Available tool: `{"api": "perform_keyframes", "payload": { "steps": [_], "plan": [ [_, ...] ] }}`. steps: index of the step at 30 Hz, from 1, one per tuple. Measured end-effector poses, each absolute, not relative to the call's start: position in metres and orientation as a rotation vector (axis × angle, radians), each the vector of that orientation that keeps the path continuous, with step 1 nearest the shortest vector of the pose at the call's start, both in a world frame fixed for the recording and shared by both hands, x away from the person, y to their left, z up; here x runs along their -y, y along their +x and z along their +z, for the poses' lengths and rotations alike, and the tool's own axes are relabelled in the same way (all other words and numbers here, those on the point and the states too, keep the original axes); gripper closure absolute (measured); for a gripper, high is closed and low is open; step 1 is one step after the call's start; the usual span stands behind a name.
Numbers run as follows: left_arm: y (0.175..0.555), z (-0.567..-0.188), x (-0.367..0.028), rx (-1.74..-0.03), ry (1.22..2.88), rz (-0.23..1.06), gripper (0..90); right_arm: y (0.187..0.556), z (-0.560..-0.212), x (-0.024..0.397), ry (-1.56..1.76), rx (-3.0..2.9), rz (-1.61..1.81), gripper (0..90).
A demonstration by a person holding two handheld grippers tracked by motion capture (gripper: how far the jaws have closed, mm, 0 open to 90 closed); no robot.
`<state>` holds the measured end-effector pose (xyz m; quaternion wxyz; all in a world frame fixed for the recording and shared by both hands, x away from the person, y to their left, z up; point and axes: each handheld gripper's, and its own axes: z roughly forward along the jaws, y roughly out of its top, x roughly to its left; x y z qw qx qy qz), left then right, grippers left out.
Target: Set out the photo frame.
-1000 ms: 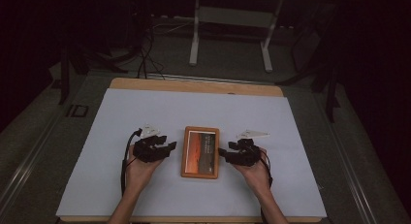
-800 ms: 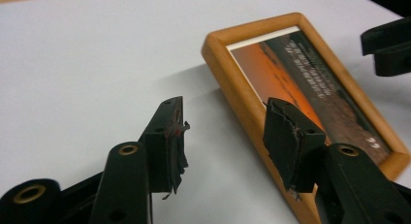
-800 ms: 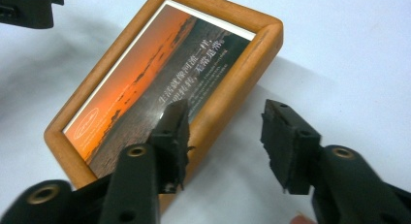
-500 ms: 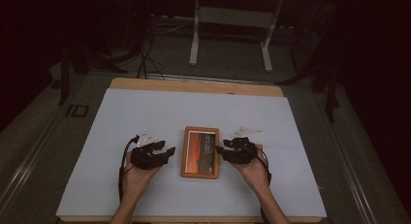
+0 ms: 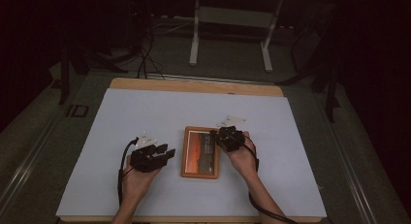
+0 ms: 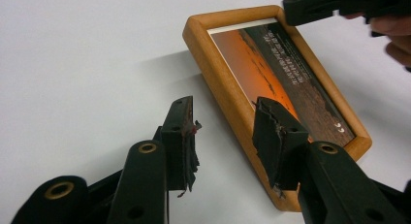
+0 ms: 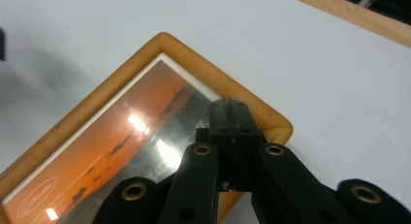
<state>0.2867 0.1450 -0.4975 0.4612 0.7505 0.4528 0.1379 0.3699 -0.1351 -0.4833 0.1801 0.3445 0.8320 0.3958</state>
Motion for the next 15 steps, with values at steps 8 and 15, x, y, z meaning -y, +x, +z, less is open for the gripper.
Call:
{"api": "perform_keyframes", "payload": {
  "steps": [8,15],
  "plan": [
    [0.288,-0.499,-0.142,-1.114,1.854,0.332,58.1,0.38,-0.49,0.133,1.01,-2.346,1.09,90.0],
    [0.287,-0.499,-0.139,-1.105,1.87,0.344,54.7,0.383,-0.491,0.139,1.018,-2.348,1.092,90.0]
  ]
}}
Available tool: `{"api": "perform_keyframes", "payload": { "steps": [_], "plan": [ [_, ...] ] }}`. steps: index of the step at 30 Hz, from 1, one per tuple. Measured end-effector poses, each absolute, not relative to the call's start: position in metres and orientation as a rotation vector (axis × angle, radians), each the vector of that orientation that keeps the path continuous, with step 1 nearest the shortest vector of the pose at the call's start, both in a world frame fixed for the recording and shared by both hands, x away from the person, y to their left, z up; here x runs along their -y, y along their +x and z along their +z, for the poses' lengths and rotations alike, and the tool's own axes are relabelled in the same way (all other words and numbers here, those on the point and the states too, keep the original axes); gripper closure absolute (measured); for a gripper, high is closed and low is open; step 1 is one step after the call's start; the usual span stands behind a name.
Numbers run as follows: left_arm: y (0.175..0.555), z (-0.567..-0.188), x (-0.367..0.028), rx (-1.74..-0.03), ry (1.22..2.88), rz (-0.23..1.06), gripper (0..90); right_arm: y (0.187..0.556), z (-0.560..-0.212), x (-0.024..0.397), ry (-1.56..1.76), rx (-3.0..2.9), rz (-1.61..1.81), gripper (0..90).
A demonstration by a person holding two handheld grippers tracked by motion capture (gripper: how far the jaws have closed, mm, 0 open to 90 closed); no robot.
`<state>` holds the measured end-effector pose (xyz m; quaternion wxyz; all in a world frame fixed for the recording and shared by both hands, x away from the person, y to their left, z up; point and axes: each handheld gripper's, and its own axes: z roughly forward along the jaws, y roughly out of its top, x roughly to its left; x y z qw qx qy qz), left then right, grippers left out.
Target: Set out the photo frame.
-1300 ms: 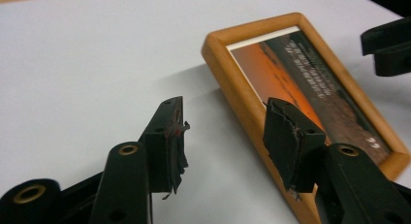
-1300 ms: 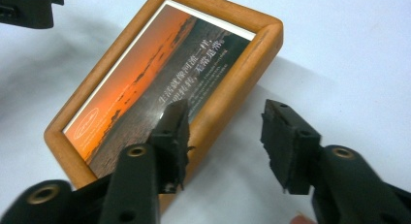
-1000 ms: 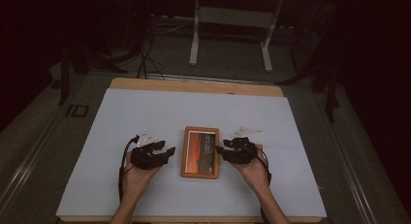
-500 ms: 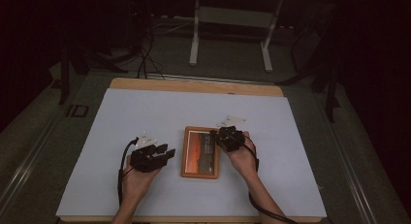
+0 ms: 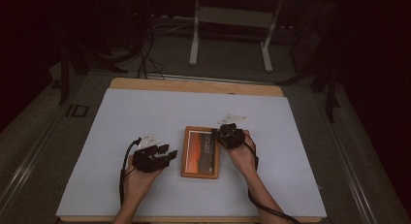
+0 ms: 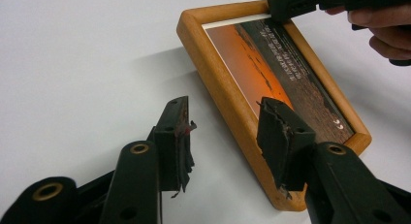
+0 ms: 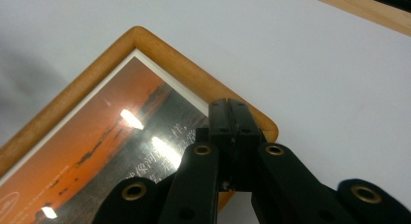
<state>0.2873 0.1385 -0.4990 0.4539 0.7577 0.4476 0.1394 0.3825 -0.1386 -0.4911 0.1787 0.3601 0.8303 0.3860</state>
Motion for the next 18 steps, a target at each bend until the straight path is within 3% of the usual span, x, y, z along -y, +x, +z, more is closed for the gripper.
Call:
{"api": "perform_keyframes", "payload": {
  "steps": [12,18],
  "plan": [
    [0.284,-0.495,-0.133,-1.083,1.887,0.364,54.1,0.387,-0.501,0.152,1.089,-2.341,1.074,90.0],
    [0.283,-0.493,-0.128,-1.065,1.879,0.33,49.2,0.391,-0.509,0.16,1.143,-2.346,1.065,90.0]
  ]
}}
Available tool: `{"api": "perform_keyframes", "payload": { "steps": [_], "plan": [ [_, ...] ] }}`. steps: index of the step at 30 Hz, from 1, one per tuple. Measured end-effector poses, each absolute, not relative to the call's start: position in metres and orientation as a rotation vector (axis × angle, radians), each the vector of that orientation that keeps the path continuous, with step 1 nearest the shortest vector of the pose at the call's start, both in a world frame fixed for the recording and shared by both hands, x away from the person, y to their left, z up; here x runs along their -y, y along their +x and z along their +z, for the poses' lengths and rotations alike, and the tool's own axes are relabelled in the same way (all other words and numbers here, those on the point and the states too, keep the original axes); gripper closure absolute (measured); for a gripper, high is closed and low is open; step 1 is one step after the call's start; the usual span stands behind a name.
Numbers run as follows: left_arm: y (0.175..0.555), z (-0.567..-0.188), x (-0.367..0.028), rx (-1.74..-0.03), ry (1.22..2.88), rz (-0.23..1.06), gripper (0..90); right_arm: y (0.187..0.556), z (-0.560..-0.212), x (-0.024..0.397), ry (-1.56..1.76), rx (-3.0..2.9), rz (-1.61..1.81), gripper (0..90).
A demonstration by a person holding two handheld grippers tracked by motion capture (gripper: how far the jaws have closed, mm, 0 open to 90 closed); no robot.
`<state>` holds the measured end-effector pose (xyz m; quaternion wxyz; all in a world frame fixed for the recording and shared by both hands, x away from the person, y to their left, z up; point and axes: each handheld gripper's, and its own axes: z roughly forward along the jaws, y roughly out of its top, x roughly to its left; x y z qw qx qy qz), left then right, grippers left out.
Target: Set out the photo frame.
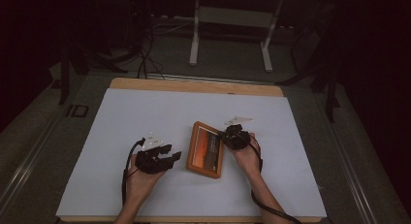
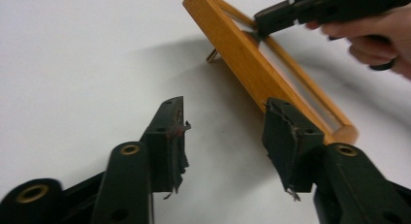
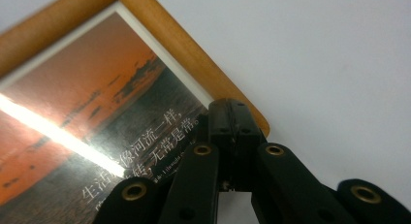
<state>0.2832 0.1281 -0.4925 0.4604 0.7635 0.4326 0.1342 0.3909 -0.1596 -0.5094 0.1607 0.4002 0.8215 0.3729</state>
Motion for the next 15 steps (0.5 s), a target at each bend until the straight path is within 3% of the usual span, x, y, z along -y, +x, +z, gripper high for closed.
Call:
{"api": "perform_keyframes", "payload": {
  "steps": [10,15],
  "plan": [
    [0.282,-0.491,-0.12,-1.036,1.846,0.227,43.5,0.394,-0.515,0.163,1.161,-2.358,1.055,90.0],
    [0.282,-0.491,-0.113,-1.026,1.831,0.153,35.7,0.394,-0.515,0.163,1.16,-2.356,1.06,90.0]
  ]
}}
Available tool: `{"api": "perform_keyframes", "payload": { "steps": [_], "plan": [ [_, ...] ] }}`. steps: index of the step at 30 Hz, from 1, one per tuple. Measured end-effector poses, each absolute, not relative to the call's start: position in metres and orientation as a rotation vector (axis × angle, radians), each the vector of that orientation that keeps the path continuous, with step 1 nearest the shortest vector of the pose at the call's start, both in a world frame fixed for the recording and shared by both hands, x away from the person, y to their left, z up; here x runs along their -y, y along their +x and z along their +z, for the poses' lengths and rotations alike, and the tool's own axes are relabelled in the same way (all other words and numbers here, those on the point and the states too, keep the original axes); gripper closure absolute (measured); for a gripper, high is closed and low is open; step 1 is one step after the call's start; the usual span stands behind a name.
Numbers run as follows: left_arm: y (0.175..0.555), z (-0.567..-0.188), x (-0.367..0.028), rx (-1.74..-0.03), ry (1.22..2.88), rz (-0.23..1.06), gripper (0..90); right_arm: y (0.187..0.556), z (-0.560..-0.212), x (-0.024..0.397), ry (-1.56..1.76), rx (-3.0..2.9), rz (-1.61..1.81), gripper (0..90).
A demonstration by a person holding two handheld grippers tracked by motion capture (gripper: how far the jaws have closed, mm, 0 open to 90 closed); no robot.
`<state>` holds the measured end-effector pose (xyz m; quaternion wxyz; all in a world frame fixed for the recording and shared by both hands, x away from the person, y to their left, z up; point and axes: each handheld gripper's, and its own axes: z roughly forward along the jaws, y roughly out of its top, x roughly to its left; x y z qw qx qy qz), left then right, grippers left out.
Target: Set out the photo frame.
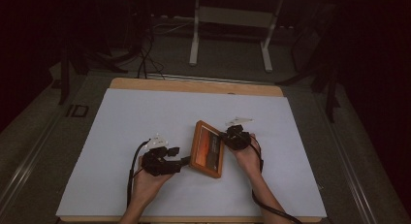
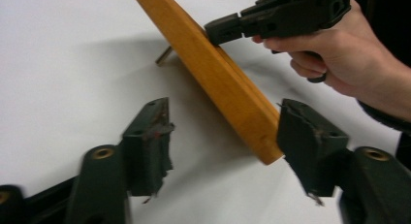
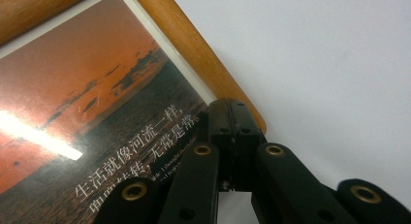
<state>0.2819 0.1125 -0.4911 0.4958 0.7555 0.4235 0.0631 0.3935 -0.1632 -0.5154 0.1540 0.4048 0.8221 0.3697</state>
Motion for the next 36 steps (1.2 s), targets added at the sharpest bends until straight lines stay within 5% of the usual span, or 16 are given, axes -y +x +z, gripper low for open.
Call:
{"api": "perform_keyframes", "payload": {
  "steps": [8,16,36],
  "plan": [
    [0.288,-0.501,-0.088,-1.025,1.87,0.099,30.8,0.393,-0.516,0.163,1.159,-2.352,1.06,90.0],
    [0.298,-0.507,-0.08,-1.046,1.849,0.013,43.6,0.392,-0.516,0.163,1.159,-2.348,1.066,90.0],
    [0.299,-0.507,-0.07,-1.071,1.833,-0.037,52.1,0.389,-0.512,0.17,1.137,-2.333,1.063,90.0]
  ]
}}
